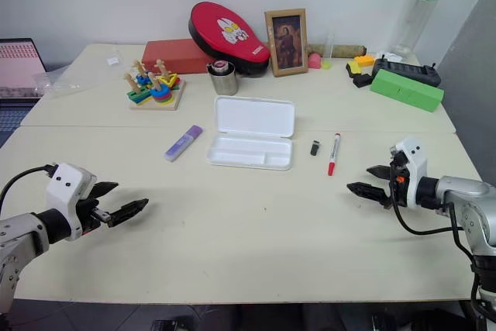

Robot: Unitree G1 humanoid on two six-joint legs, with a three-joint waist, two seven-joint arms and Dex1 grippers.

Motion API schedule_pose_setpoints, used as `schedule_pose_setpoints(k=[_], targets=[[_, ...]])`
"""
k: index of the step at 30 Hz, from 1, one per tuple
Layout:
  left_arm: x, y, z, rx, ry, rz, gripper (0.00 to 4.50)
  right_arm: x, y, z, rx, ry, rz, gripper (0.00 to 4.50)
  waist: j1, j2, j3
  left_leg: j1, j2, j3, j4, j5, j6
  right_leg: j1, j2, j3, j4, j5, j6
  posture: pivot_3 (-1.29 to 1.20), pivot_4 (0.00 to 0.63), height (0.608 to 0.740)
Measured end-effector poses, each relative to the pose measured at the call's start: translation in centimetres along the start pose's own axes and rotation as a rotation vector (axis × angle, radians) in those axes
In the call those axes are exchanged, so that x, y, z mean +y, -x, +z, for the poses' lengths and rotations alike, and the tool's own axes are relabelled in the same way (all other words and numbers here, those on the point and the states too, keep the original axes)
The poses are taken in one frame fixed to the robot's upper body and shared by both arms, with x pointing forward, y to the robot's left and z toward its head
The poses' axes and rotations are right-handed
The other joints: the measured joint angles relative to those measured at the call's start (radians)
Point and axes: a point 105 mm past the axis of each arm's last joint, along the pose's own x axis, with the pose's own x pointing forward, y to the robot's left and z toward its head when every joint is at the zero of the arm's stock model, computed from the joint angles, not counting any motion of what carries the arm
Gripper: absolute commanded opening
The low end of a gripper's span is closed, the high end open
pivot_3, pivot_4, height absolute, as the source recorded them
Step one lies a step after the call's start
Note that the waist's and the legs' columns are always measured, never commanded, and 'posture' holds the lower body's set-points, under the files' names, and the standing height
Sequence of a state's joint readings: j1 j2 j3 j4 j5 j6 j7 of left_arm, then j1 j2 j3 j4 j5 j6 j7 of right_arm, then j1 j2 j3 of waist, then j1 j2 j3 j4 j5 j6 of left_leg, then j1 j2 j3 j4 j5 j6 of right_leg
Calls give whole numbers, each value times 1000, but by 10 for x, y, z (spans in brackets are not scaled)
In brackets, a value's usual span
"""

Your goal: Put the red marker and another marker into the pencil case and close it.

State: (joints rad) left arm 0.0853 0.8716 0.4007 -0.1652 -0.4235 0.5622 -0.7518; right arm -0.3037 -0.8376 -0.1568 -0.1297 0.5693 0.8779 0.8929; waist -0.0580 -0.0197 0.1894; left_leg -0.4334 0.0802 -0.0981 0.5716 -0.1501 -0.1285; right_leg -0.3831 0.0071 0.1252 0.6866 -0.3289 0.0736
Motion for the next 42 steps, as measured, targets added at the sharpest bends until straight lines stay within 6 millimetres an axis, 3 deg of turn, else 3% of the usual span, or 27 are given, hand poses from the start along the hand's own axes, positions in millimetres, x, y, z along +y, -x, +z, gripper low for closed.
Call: schedule_pose_setpoints(k=[4, 9, 13, 18, 22, 27, 30, 42], targets=[[0, 0, 0, 0, 1, 1, 4500, -1, 0, 1, -6, 0, 2, 4488, 0, 0, 0, 0, 0, 0, 0, 0, 0, 0, 0, 0, 0, 0, 0, 0, 150, 740], [-2, -7, 8, -62, 20, 12, 4500, 13, -16, 31, -129, 44, 86, 4488, -3, 0, 0, 0, 0, 0, 1, 0, 0, 0, 0, 0, 3, 0, 0, 0, 150, 740], [-39, -31, 33, -196, 39, -98, 4500, 41, -52, 55, -197, 101, 208, 4488, -1, 0, 0, 1, 0, -1, 3, 0, 0, 2, 0, 0, 3, 2, 0, 0, 150, 740], [-96, -65, 69, -378, 92, -273, 4500, 78, -113, 61, -150, 190, 336, 4488, 0, 0, 0, 1, 0, -2, 3, 0, 0, 2, 0, -1, 4, 4, -2, 0, 150, 740], [-116, -71, 90, -472, 77, -335, 4500, 89, -151, 54, -67, 264, 365, 4488, 0, 0, 0, 1, 0, -4, 3, 0, 0, 3, 1, -3, 6, 4, -3, 0, 150, 740], [-126, -73, 97, -498, 73, -369, 4500, 83, -183, 42, 49, 332, 336, 4488, -1, 0, 0, 1, -1, -5, 4, 0, 0, 2, 1, -4, 8, 4, -3, 0, 150, 740], [-128, -72, 100, -509, 68, -368, 4500, 81, -191, 43, 66, 365, 330, 3963, -1, 0, -1, 1, -1, -5, 4, 0, -1, 3, 1, -4, 9, 4, -3, 0, 150, 740], [-122, -72, 103, -532, 83, -306, 4500, 71, -196, 45, 55, 388, 300, 846, -1, 0, -1, 2, -1, -7, 4, 1, -1, 3, 1, -5, 10, 4, -3, 0, 150, 740]])
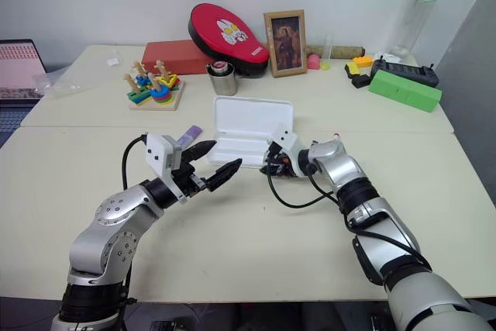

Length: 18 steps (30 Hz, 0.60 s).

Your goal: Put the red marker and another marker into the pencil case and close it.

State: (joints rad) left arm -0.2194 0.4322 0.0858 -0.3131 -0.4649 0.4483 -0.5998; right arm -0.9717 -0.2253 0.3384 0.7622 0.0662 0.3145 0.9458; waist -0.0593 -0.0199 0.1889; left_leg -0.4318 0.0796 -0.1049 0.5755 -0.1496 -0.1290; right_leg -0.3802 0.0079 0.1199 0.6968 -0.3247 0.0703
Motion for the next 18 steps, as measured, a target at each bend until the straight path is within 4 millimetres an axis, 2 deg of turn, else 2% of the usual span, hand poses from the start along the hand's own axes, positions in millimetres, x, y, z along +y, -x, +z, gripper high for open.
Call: schedule_pose_setpoints(k=[4, 12, 18], targets=[[0, -1, 2, -6, -3, -2, 4500, 1, 0, 0, -1, 4, 7, 60, 0, 0, 0, 0, 0, 0, 0, 0, 0, 0, 0, 0, 0, 0, 0, 0, 150, 740], [1, -1, 8, -15, -17, -9, 4500, 4, 4, 7, -48, 47, 28, 60, 0, 0, 0, 0, 0, 0, 0, 0, 0, 0, 0, 0, 0, 0, 0, 0, 150, 740], [-2, 21, 8, 48, -34, -37, 4500, 32, 20, 7, -81, 138, 140, 60, 0, 0, 0, 0, 0, -1, -1, 0, 0, 0, 0, -1, 0, 0, 0, 0, 150, 740]])
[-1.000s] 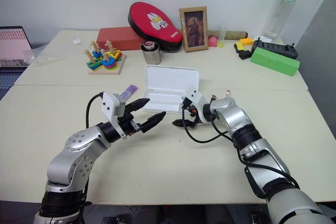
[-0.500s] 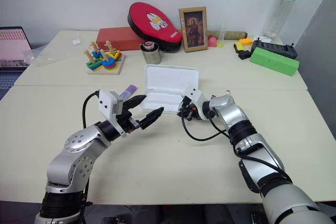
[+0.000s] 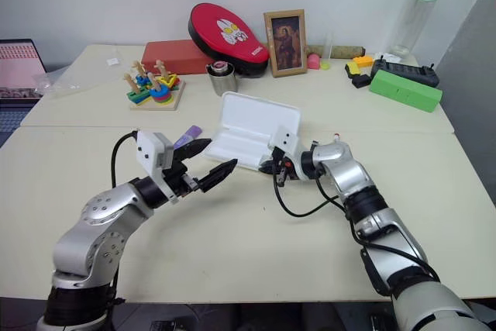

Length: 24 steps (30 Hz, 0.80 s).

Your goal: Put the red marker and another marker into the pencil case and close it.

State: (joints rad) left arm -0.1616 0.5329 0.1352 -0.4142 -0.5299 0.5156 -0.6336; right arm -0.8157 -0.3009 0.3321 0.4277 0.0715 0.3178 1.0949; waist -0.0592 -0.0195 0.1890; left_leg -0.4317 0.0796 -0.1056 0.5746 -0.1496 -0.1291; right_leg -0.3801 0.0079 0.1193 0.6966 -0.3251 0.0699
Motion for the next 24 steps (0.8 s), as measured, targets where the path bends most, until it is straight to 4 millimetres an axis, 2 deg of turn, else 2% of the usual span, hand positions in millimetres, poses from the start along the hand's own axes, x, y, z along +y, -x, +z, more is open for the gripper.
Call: schedule_pose_setpoints(k=[5, 11, 14, 19, 21, 24], targets=[[-7, 26, -4, 65, 26, -20, 4500, 37, 11, -17, 40, 25, 100, 60, 0, 0, 0, 0, 0, 0, 0, 0, 0, 0, 0, 0, 0, 0, 0, 0, 150, 740], [-15, 26, 0, 63, 32, -48, 4500, 60, 9, -21, 53, 45, 171, 60, 1, 0, 0, 1, 0, 0, 1, 0, 0, 0, 0, 1, 0, -3, 4, 0, 150, 740], [-15, 23, 1, 63, 35, -50, 4500, 62, 8, -22, 56, 46, 177, 553, 1, 0, 0, 1, 0, 0, 1, 0, 0, 0, 0, 1, 0, -3, 4, 0, 150, 740], [-15, 19, 8, 44, 23, -59, 4500, 62, 8, -22, 56, 52, 178, 1754, 2, 0, 0, 0, 0, 0, 1, 0, 0, 0, 0, 1, 0, -2, 3, 0, 150, 740], [-15, 18, 10, 38, 20, -64, 4500, 59, 11, -20, 39, 47, 167, 2079, 2, 0, 0, 0, 0, 0, 1, 0, 0, 0, 0, 1, 0, -2, 3, 0, 150, 740], [-20, 13, 11, 34, 29, -89, 4500, 47, 28, 1, -94, -21, 94, 2758, 2, 0, 0, 0, 0, 0, 1, 0, 0, 1, 0, 1, 0, -2, 2, 0, 150, 740]])
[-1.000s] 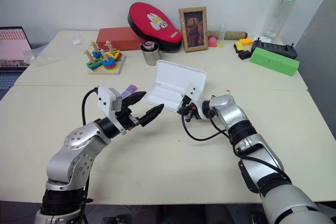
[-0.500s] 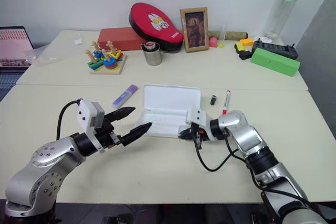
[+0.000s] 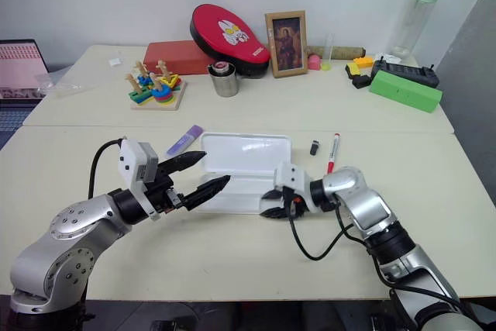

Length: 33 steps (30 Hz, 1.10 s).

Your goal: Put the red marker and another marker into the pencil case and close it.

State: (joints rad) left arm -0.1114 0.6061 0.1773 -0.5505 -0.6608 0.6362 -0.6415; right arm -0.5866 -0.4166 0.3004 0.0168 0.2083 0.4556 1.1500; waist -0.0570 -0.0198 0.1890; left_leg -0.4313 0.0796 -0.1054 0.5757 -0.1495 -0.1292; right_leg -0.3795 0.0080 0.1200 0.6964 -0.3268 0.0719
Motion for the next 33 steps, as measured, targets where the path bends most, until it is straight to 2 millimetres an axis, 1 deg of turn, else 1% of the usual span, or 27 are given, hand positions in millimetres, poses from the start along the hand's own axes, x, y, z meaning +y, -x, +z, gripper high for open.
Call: schedule_pose_setpoints(k=[2, 3, 5, 6, 7, 8, 10, 12, 14, 15, 16, 17, 18, 19, 23, 24, 25, 28, 29, 31, 33], targets=[[-5, -8, 3, -14, 2, -33, 4500, -11, 19, 22, -129, -56, -95, 3245, 2, 0, 0, 0, 0, 0, 0, 0, 0, 1, 0, 0, 0, 1, -2, 0, 150, 740], [-7, -11, 4, -21, 5, -47, 4500, -16, 26, 27, -162, -74, -137, 3448, 3, 0, 0, 0, 0, 0, 0, 0, 0, 1, 0, 0, 0, 1, -2, 0, 150, 740], [-15, -24, 7, -47, 18, -98, 4500, -35, 43, 31, -212, -131, -310, 3927, 6, 0, 0, 0, 0, -1, 1, 0, 0, 1, 0, -1, 0, 1, -2, 0, 150, 740], [-20, -31, 8, -54, 24, -126, 4500, -44, 51, 29, -217, -161, -401, 4087, 6, 0, 0, 0, 0, -1, 1, 0, 0, 1, 0, 0, 0, 1, -2, 0, 150, 740], [-24, -39, 10, -68, 33, -154, 4500, -57, 61, 25, -227, -204, -529, 4357, 6, 0, 0, 0, 0, -1, 1, 0, 0, 1, 0, 0, 0, 1, -2, 0, 150, 740], [-27, -43, 11, -77, 39, -170, 4500, -63, 68, 22, -228, -229, -606, 4440, 5, 0, 0, 0, 0, 0, 1, 0, 0, 0, 0, 0, 0, 1, -2, 0, 150, 740], [-32, -53, 14, -92, 39, -210, 4500, -76, 84, 15, -228, -279, -779, 4440, 4, 0, 0, 0, 0, 0, 0, 0, 0, 0, 0, 0, 0, 1, -2, 0, 150, 740], [-36, -68, 17, -109, 33, -251, 4500, -81, 95, 3, -197, -337, -967, 4440, 3, 0, -1, 0, 0, -1, 0, 0, 0, 0, 0, 0, 0, 1, -2, 0, 150, 740], [-40, -78, 19, -122, 31, -280, 4500, -81, 93, -10, -148, -399, -1054, 4440, -3, 0, -1, 0, 0, 0, -1, 0, 0, 0, 0, 1, 0, 1, -2, 0, 150, 740], [-41, -85, 20, -134, 32, -294, 4500, -80, 91, -22, -104, -447, -1111, 4440, -3, 1, -1, 0, 0, 0, -1, 0, 0, 0, 0, 1, 1, 1, -2, 0, 150, 740], [-42, -89, 20, -142, 35, -302, 4500, -77, 87, -31, -70, -485, -1133, 4440, -3, 1, -1, 0, 0, 0, -1, 0, 0, 0, 0, 0, 1, 1, -2, 0, 150, 740], [-42, -92, 18, -144, 34, -308, 4500, -72, 79, -45, -16, -539, -1147, 4440, -4, 1, -1, 0, 0, 0, -1, 0, 0, -1, 0, 1, 1, 1, -2, 0, 150, 740], [-41, -94, 17, -141, 33, -308, 4500, -67, 73, -53, 16, -570, -1151, 4440, -4, 1, -1, 0, 0, 0, -1, 0, 0, -1, 0, 0, 1, 1, -3, 0, 150, 740], [-40, -95, 16, -138, 25, -310, 4500, -65, 68, -57, 34, -586, -1157, 4440, -5, 1, -1, 0, 0, 0, -1, 0, 0, -1, 0, 1, 1, 1, -3, 0, 150, 740], [-36, -101, 16, -145, -10, -292, 4500, -66, 65, -59, 56, -599, -1221, 4440, -2, 1, -1, 0, 0, 0, 0, 0, 0, 0, 0, 0, 1, 1, -2, 0, 150, 740], [-33, -103, 18, -152, -23, -279, 4500, -67, 64, -59, 58, -602, -1244, 4077, -2, 0, -2, 0, 0, 0, 0, 0, 0, 0, 0, 0, 1, 1, -2, 0, 150, 740], [-33, -105, 19, -158, -30, -274, 4500, -68, 65, -60, 62, -601, -1260, 3971, -2, 0, -2, 0, 0, 0, 0, 0, 0, 0, 0, 0, 1, 2, -2, 0, 150, 740], [-30, -108, 22, -169, -56, -257, 4500, -71, 67, -63, 74, -595, -1305, 3302, -2, 0, -2, 0, 0, 0, 0, 0, 0, 1, 0, 0, 1, 2, -2, 0, 150, 740], [-28, -109, 22, -171, -64, -239, 4500, -74, 69, -64, 79, -589, -1324, 2999, -2, 0, -2, 0, -1, 0, 1, 0, 0, 1, 0, 0, 1, 2, -2, 0, 150, 740], [-27, -110, 20, -168, -67, -226, 4500, -77, 70, -63, 81, -584, -1339, 2652, -2, 0, -2, 0, -1, 0, 1, 0, 0, 1, 0, 0, 1, 2, -2, 0, 150, 740], [-25, -111, 20, -165, -81, -210, 4500, -79, 72, -64, 80, -579, -1349, 2198, -2, 0, -2, 0, -1, 0, 1, 0, 0, 1, 0, 0, 1, 2, -2, 0, 150, 740]])
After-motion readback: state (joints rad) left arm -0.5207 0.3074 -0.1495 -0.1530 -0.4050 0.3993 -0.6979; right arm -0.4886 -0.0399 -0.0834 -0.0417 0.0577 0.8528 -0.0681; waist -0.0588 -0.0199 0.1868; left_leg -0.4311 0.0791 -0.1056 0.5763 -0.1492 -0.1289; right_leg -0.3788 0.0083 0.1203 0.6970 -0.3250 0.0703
